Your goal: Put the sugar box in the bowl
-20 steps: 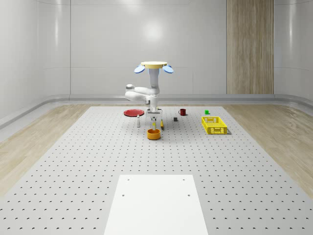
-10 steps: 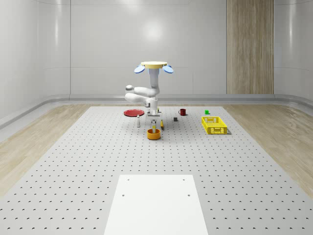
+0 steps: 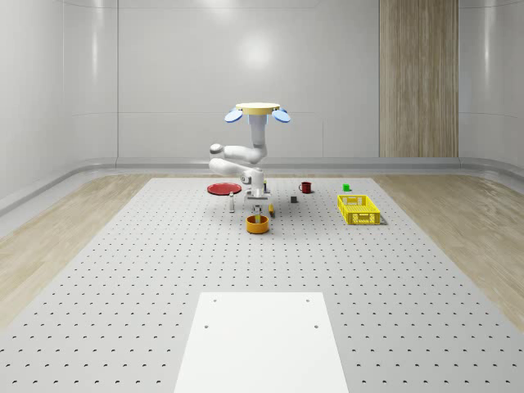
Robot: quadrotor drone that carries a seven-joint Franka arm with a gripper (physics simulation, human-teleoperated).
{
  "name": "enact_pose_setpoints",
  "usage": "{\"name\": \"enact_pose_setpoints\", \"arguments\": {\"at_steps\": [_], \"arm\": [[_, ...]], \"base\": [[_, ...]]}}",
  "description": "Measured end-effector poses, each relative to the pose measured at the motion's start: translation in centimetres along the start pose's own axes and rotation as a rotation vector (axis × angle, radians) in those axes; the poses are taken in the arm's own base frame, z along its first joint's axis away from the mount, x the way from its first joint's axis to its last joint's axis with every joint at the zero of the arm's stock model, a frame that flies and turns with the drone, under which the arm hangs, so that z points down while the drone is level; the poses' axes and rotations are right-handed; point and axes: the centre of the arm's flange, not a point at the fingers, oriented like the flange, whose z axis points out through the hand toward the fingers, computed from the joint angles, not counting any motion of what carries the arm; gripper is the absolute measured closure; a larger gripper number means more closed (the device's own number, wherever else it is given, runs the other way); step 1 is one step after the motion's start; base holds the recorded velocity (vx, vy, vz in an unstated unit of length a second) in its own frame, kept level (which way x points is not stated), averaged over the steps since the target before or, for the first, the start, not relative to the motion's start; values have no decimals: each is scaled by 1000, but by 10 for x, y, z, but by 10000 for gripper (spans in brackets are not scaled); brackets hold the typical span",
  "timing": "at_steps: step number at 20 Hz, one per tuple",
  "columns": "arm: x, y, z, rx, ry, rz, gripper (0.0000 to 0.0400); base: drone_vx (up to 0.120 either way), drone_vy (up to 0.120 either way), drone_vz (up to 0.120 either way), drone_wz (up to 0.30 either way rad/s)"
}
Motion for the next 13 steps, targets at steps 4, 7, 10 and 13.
{"name": "enact_pose_setpoints", "arguments": {"at_steps": [4, 7, 10, 13], "arm": [[0, 0, 2, 2, -5, -23, 73], [0, 0, -6, 3, -7, -32, 34], [0, 0, -15, 4, -8, -37, 16], [0, 0, -20, 4, -8, -40, 8]], "base": [[0, 0, 0, 0], [0, 0, 0, 0], [0, 0, 0, 0], [0, 0, 0, 0]]}}
